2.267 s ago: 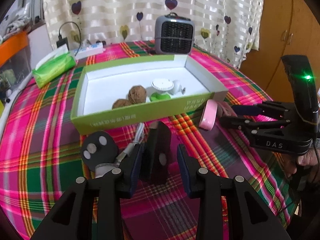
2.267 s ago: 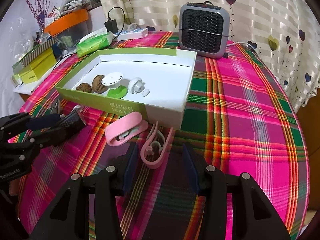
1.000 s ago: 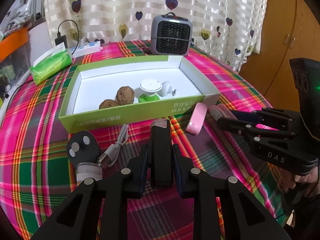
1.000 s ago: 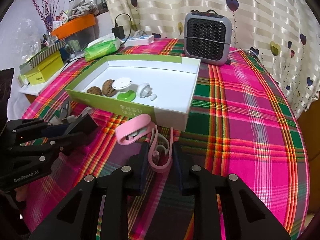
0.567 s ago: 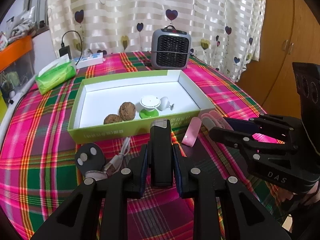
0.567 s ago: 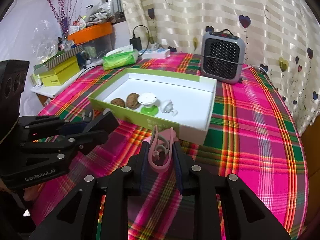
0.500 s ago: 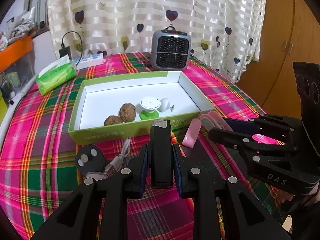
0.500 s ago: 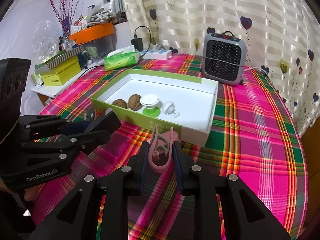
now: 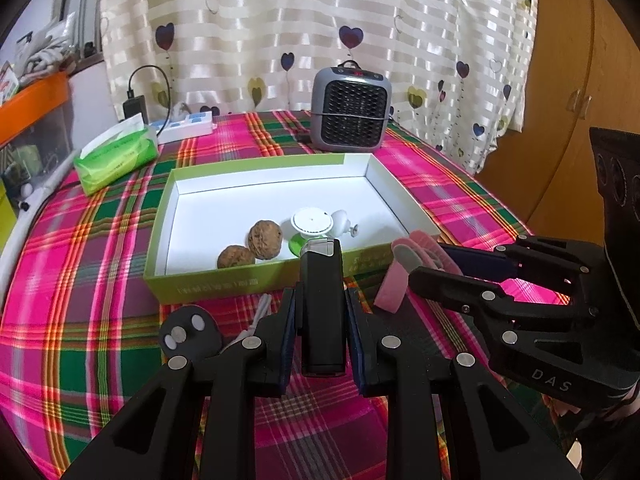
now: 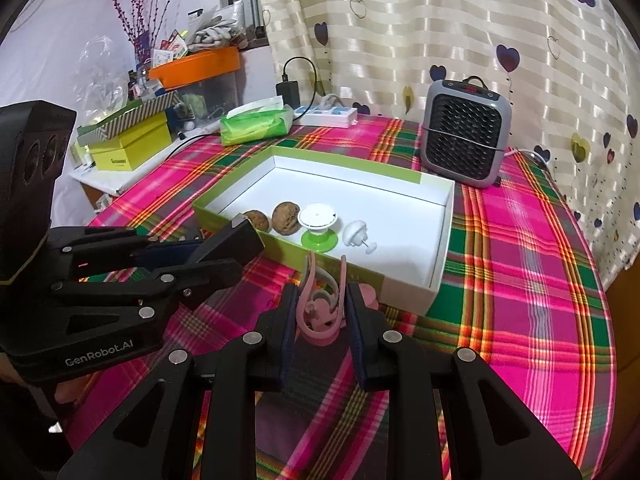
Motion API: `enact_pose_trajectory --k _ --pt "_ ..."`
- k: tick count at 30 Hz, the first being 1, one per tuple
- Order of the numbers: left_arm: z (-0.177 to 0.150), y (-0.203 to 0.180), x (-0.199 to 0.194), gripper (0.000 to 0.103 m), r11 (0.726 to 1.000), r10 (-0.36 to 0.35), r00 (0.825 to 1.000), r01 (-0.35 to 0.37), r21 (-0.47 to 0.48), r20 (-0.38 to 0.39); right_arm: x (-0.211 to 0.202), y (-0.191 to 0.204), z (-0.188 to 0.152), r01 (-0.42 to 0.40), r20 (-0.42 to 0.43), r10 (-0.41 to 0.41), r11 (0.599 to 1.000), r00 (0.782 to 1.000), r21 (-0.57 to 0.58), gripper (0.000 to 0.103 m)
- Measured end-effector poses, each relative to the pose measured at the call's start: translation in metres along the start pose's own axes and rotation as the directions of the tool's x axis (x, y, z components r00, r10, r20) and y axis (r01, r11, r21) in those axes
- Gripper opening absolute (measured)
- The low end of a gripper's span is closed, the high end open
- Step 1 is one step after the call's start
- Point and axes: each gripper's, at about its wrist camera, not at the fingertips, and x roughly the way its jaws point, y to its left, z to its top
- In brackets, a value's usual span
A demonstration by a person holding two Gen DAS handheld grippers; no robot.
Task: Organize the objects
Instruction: 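Carry the pink case and the black device toward the white box, then lower the pink case and the black device into the white box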
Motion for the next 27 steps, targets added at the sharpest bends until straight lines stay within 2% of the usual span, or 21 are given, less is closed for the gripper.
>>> enact_pose_trajectory --k 27 --pt "0.026 0.016 0.019 0.021 0.999 0.041 0.999 -0.041 -0.017 0.002 0.023 -0.014 0.026 0.012 0.001 -0.012 1.000 1.000 -0.012 0.025"
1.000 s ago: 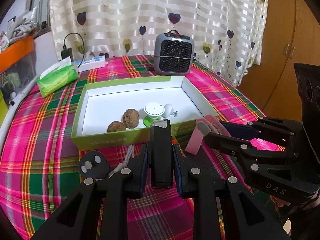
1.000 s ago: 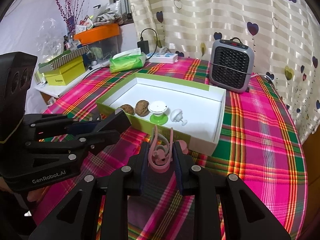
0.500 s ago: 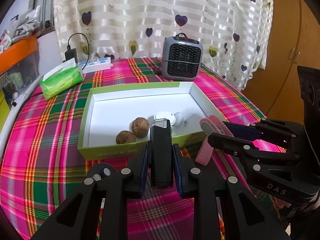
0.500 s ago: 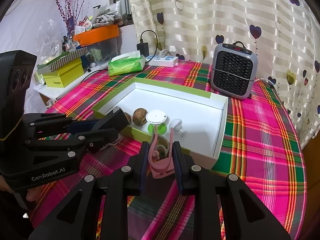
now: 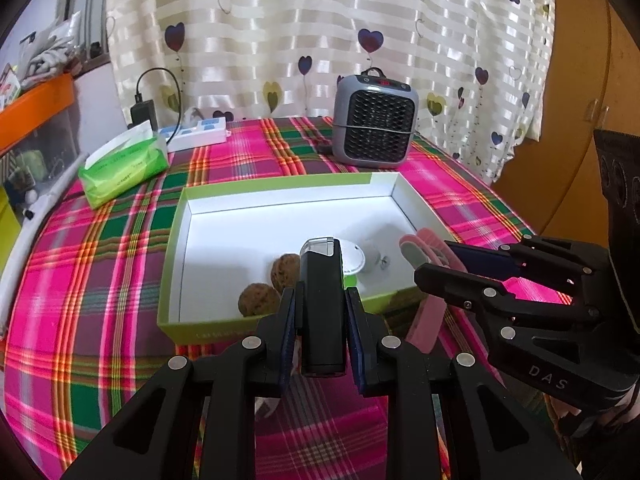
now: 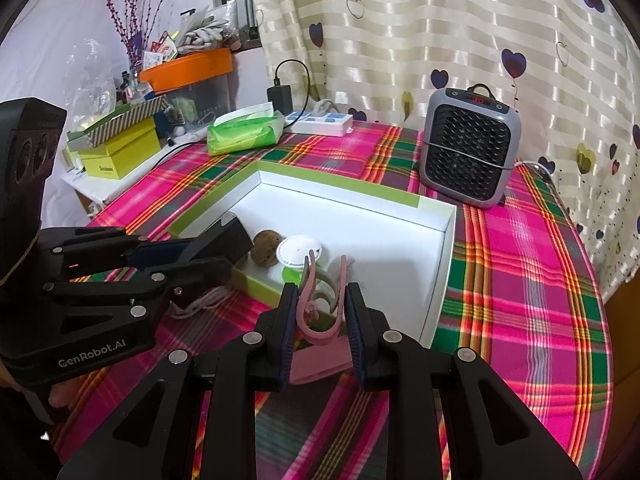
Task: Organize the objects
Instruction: 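Lower the pink case and the black device into the white box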
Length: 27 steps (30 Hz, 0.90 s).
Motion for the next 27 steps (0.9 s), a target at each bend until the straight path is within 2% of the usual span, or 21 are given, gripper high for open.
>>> enact_pose_trajectory --k 16,27 --pt "0.021 0.004 0.016 0.021 0.999 0.031 0.999 -0.031 0.014 0.005 0.016 -0.013 0.015 0.025 -0.013 -0.025 1.000 1.000 -0.009 0.025" --pt "0.030 0.024 0.031 0.021 0.997 0.077 0.997 -0.077 -0.013 0.004 0.031 -0.031 0.014 0.046 -0.039 -0.045 0.999 0.998 0.025 0.025"
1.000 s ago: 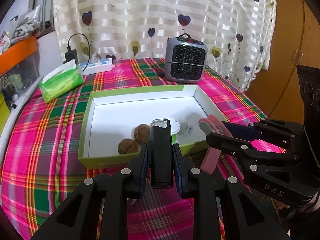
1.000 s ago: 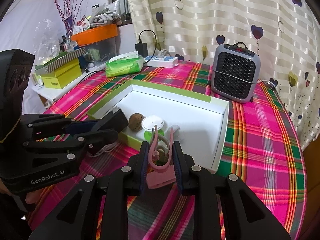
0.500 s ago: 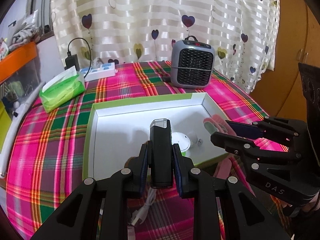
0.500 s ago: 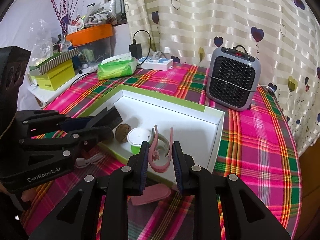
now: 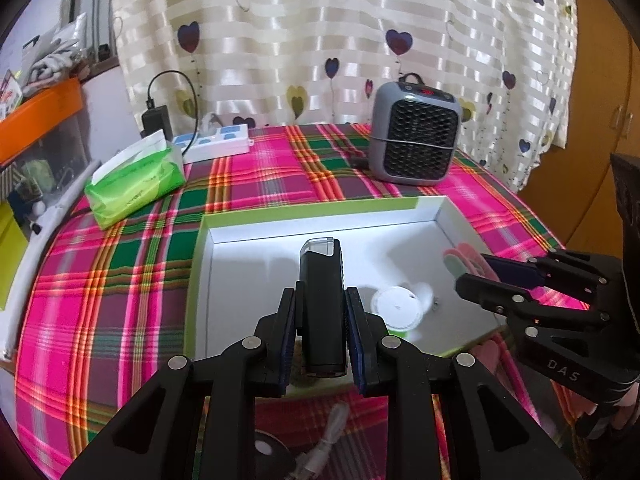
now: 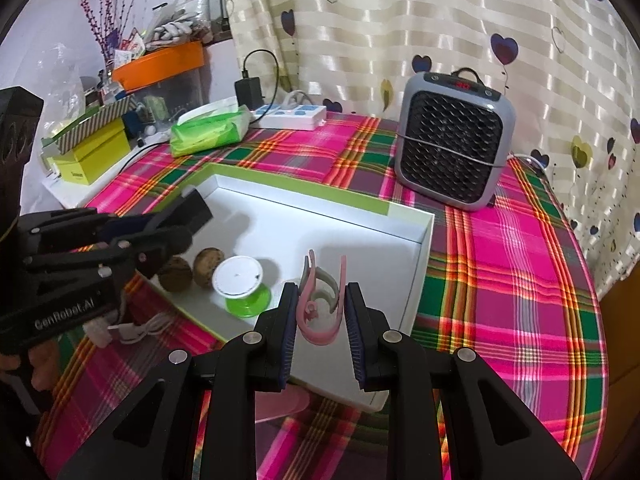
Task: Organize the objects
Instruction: 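Lower the pink case and the black device into the white box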
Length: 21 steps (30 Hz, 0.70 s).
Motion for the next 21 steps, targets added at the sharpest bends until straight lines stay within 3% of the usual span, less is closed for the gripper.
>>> enact_pose_trajectory --k 21 --pt "0.005 0.020 0.037 0.021 0.999 0.046 0.997 -0.047 -0.019 -0.061 0.022 -0.007 -0.003 0.030 -0.059 -0.030 1.000 0.998 -0.001 0.025"
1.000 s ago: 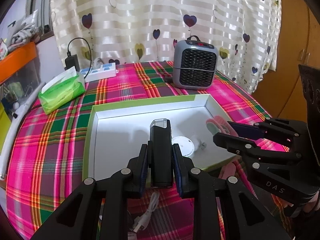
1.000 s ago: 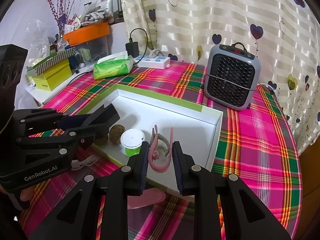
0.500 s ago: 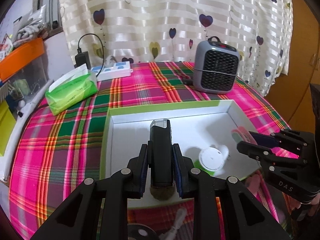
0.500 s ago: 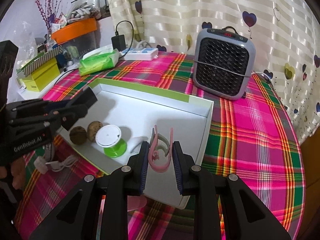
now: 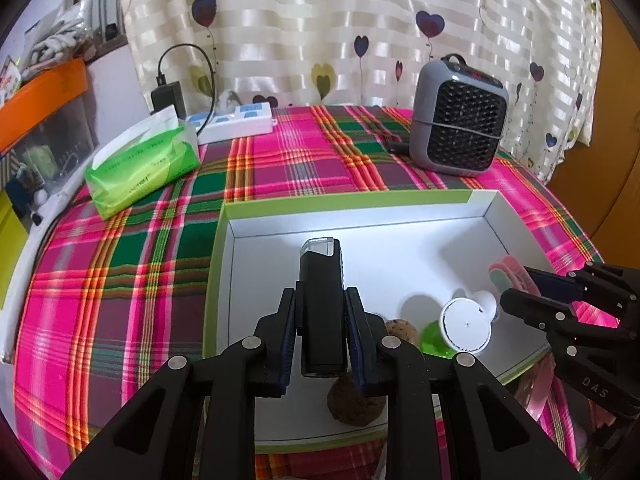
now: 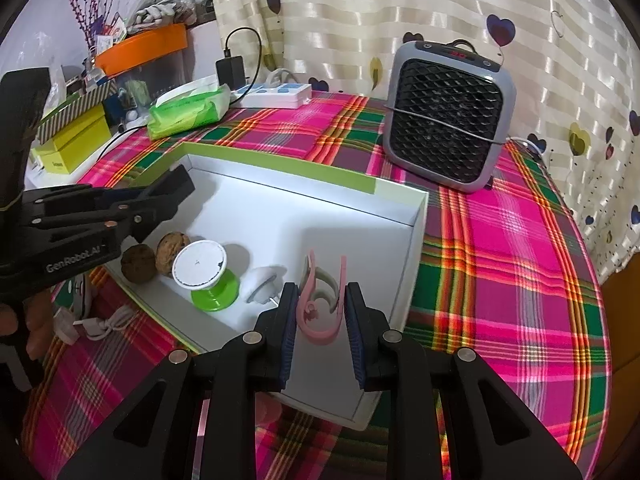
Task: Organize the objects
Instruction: 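Lower the pink case and the black device into the white box, then open both grippers and withdraw them from the box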
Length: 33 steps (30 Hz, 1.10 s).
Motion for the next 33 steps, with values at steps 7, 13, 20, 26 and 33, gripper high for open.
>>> enact_pose_trajectory --k 7,13,20,26,33 --pt "-0.002 -0.005 0.003 0.021 1.000 -0.009 1.000 0.010 0.022 -0.025 0.002 0.002 0.001 -0.012 -0.009 0.012 1.000 1.000 -0.012 0.025" --pt "-0.004 -0.006 0.005 0.021 1.000 -0.008 0.999 0.009 0.020 -0.050 0.003 0.002 0.001 -0.017 -0.002 0.017 1.000 1.000 -0.011 0.025" --pt "-0.004 -0.006 -0.001 0.021 1.000 -0.015 0.999 0.015 0.014 -0.033 0.001 0.002 0.000 -0.028 0.013 0.028 1.000 1.000 -0.008 0.025" --pt "-0.005 -0.006 -0.017 0.021 0.999 -0.036 0.999 0.036 -0.003 0.013 -0.012 0.001 -0.001 -0.040 0.070 0.039 0.999 0.997 0.009 0.025" --pt "-0.013 -0.015 -0.037 0.021 0.999 -0.048 0.997 0.047 0.005 0.054 -0.030 0.008 -0.004 -0.046 0.126 0.043 0.999 0.991 0.023 0.025"
